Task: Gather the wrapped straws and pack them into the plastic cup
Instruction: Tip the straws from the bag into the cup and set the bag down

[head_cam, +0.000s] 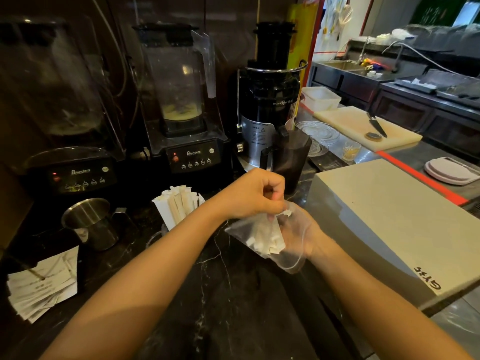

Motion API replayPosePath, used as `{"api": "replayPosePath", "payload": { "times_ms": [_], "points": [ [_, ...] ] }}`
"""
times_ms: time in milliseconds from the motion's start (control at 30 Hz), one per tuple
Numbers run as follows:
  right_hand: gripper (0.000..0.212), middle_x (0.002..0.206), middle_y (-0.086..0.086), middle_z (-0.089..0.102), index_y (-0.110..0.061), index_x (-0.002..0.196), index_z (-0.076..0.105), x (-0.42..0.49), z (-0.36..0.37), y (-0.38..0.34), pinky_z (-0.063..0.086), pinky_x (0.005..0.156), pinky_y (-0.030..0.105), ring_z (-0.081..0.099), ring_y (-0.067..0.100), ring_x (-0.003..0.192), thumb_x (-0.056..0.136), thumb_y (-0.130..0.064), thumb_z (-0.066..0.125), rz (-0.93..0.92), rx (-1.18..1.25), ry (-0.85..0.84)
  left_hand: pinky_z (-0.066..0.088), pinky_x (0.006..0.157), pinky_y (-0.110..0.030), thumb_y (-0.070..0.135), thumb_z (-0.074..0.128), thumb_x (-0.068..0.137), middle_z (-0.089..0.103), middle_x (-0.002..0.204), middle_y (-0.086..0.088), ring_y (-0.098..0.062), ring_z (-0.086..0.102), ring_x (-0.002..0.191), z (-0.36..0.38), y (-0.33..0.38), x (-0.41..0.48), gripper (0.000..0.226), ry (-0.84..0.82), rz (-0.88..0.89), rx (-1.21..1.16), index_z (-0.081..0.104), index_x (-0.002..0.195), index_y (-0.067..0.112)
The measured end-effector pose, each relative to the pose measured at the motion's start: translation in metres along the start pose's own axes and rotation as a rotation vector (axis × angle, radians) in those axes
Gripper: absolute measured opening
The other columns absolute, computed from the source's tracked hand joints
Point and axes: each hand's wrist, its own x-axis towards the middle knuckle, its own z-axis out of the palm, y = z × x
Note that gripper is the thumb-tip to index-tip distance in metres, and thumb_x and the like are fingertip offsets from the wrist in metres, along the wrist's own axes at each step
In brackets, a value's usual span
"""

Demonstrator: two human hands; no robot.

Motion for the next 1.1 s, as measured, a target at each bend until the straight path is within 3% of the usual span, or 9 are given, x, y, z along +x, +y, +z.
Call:
{"api": "replayPosePath", "payload": {
  "times_ms": [133,333,400,533,600,667,800,900,1100],
  "points": [
    [0.032,0.101,0.013,0.056,-0.004,0.115,0.051,-0.001,0.007,-0.003,0.038,0.096,0.037,0.054,0.023,0.098,0.087,-0.015,0.039,-0.085,-0.114,-0.039,0.050,0.064,-0.016,0.007,0.064,0.076,0.061,0.052,0.008,-0.002,0.059,0.057,-0.002,0.002,-0.017,0.028,0.083,0.006,-0.179,0.054,0.057,0.025],
    [0.035,0.079,0.009,0.072,-0.007,0.089,0.071,-0.008,0.026,-0.019,0.057,0.067,0.031,0.070,0.021,0.073,0.088,-0.022,0.039,-0.220,-0.199,-0.032,0.049,0.051,-0.017,0.022,0.059,0.081,0.053,0.081,0.003,-0.007,0.055,0.070,-0.003,-0.025,-0.052,0.010,1.000,-0.396,-0.559,0.050,0.081,0.019],
    [0.039,0.077,0.009,0.073,-0.008,0.088,0.071,-0.007,0.040,-0.024,0.058,0.065,0.031,0.070,0.020,0.072,0.091,-0.023,0.036,-0.232,-0.215,-0.041,0.052,0.058,-0.027,0.031,0.061,0.078,0.053,0.092,-0.001,-0.015,0.057,0.083,0.003,-0.032,-0.063,0.024,0.948,-0.511,-0.797,0.050,0.095,0.018],
    [0.034,0.083,0.008,0.073,-0.011,0.090,0.071,0.001,0.070,-0.024,0.054,0.078,0.035,0.069,0.021,0.079,0.088,-0.024,0.040,-0.209,-0.283,-0.137,0.051,0.082,-0.048,0.056,0.057,0.061,0.061,0.115,-0.013,-0.031,0.059,0.105,0.006,-0.032,-0.068,0.070,0.509,-0.535,-1.120,0.053,0.118,0.015],
    [0.034,0.093,0.010,0.071,-0.009,0.099,0.068,0.008,0.085,-0.020,0.047,0.087,0.039,0.066,0.023,0.088,0.084,-0.025,0.043,-0.176,-0.333,-0.165,0.051,0.088,-0.044,0.055,0.056,0.062,0.066,0.111,-0.012,-0.029,0.062,0.103,-0.005,-0.030,-0.067,0.063,0.455,-0.482,-1.187,0.061,0.110,0.015],
    [0.036,0.100,0.013,0.066,-0.005,0.106,0.064,0.015,0.097,-0.016,0.043,0.092,0.039,0.064,0.025,0.093,0.087,-0.022,0.039,-0.144,-0.376,-0.169,0.057,0.070,-0.032,0.046,0.057,0.066,0.074,0.085,-0.007,-0.020,0.070,0.080,-0.018,-0.029,-0.068,0.044,0.479,-0.465,-1.181,0.067,0.095,0.015],
    [0.035,0.077,0.008,0.071,-0.008,0.079,0.073,0.032,0.124,-0.013,0.055,0.066,0.031,0.069,0.017,0.072,0.091,-0.017,0.041,-0.157,-0.487,-0.160,0.050,0.070,-0.033,0.032,0.048,0.085,0.074,0.073,-0.002,-0.016,0.070,0.070,-0.044,-0.038,-0.073,0.031,0.527,-0.473,-1.053,0.074,0.074,0.019],
    [0.028,0.089,0.008,0.070,-0.008,0.097,0.066,0.047,0.143,-0.013,0.052,0.081,0.037,0.067,0.020,0.084,0.092,-0.021,0.043,-0.166,-0.609,-0.095,0.052,0.071,-0.033,0.025,0.047,0.088,0.074,0.074,-0.005,-0.017,0.069,0.072,-0.065,-0.043,-0.076,0.026,0.545,-0.516,-1.038,0.070,0.084,0.014],
    [0.027,0.113,0.016,0.064,-0.007,0.113,0.060,0.079,0.172,-0.016,0.052,0.084,0.040,0.063,0.027,0.100,0.089,-0.017,0.052,-0.162,-0.730,-0.034,0.050,0.078,-0.038,0.010,0.047,0.088,0.065,0.094,-0.010,-0.024,0.062,0.088,-0.103,-0.047,-0.075,0.015,0.635,-0.507,-0.909,0.059,0.095,0.015]
  ]
}}
